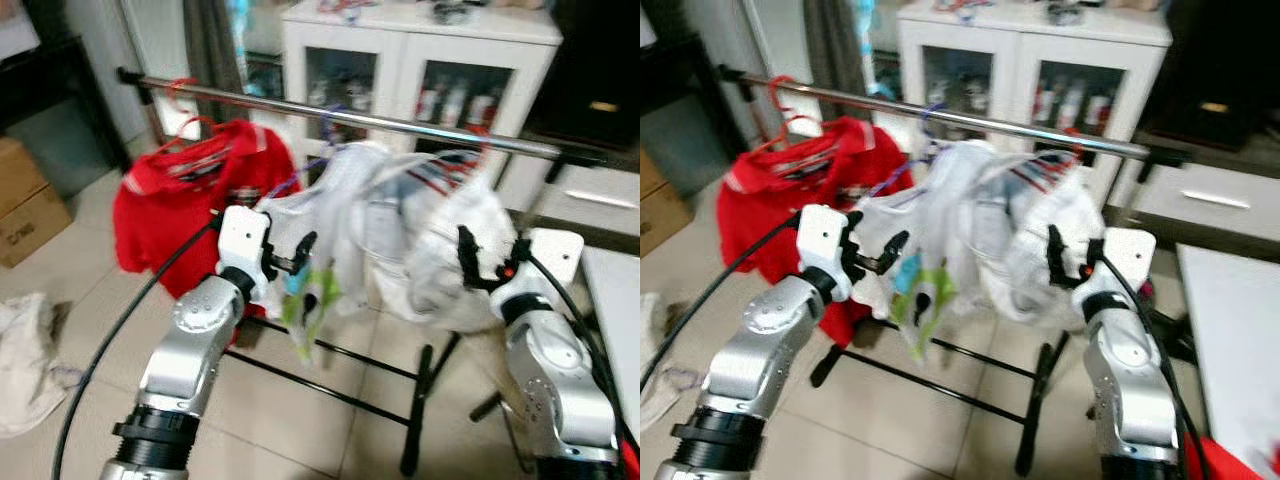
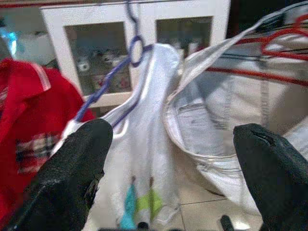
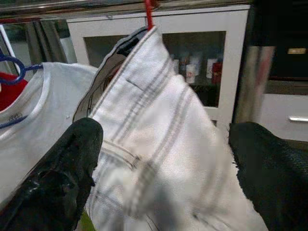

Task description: Hang hanger

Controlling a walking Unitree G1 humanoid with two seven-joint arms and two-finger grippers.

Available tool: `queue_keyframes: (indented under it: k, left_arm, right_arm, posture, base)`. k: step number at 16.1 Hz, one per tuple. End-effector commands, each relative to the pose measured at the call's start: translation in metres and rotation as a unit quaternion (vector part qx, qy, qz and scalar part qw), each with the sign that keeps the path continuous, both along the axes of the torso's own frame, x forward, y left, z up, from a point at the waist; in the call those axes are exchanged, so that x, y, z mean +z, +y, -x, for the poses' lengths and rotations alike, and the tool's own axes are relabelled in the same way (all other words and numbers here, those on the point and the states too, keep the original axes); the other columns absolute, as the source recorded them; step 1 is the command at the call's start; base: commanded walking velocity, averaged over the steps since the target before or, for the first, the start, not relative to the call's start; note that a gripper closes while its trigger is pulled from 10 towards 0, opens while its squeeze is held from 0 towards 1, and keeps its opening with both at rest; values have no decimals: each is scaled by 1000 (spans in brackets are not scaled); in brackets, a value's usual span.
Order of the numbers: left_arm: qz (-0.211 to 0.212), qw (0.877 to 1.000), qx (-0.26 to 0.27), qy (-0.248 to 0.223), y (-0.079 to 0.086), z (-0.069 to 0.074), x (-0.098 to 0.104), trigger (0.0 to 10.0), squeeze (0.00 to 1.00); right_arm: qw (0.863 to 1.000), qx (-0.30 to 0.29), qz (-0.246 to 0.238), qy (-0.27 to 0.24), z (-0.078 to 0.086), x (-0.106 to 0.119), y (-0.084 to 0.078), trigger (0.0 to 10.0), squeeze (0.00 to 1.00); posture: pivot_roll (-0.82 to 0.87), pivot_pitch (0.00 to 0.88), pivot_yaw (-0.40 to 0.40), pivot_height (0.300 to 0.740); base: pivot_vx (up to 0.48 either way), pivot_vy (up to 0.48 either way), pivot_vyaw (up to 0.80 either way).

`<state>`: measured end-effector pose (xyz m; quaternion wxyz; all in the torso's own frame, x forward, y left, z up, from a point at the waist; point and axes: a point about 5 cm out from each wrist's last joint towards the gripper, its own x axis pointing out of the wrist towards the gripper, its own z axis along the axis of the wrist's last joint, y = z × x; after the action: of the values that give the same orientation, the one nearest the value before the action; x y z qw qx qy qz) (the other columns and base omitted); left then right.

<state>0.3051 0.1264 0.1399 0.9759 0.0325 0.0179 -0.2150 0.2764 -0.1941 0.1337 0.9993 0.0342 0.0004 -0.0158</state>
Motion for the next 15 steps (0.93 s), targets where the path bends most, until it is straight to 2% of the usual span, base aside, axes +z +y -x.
queue_keyframes:
  k: [1, 4, 10, 11, 12, 14, 15]
  left_arm:
    - [2, 1000, 0, -9, 2, -1, 4, 10000, 353]
    - [3, 1000, -1, -8, 3, -1, 4, 10000, 345]
    - [6, 1000, 0, -11, 4, -1, 6, 10000, 349]
    - [13, 1000, 0, -8, 3, 1, 5, 10000, 345]
    - [15, 1000, 1, -7, 3, 1, 5, 10000, 329]
    - [20, 1000, -14, -7, 1, 5, 5, 10000, 290]
    - [22, 999, -25, -8, 2, 7, 5, 10000, 290]
  right_arm:
    - [1000, 11, -3, -8, -1, 5, 5, 10000, 0]
    - [1000, 15, -3, -11, -1, 6, 6, 10000, 0]
    - [998, 57, -9, -38, 0, 14, 15, 10000, 0]
    - [997, 60, 18, -44, 0, 15, 15, 10000, 0]
    - [997, 60, 27, -44, 0, 16, 15, 10000, 0]
    - [997, 62, -7, -52, 2, 19, 8, 10000, 0]
    - [995, 82, -2, -59, 5, 22, 4, 10000, 0]
  posture:
    - [-24, 0, 13, 740]
    - [-23, 0, 12, 740]
    - [-21, 0, 7, 740]
    - [-21, 0, 7, 740]
    - [-21, 0, 7, 740]
    - [-20, 0, 3, 740]
    - [-19, 0, 2, 740]
  base:
    - [371, 0, -800]
    - [374, 0, -710]
    - [372, 0, 0]
    - [251, 0, 0]
    - [0, 0, 0]
    - [0, 0, 0]
    - [0, 0, 0]
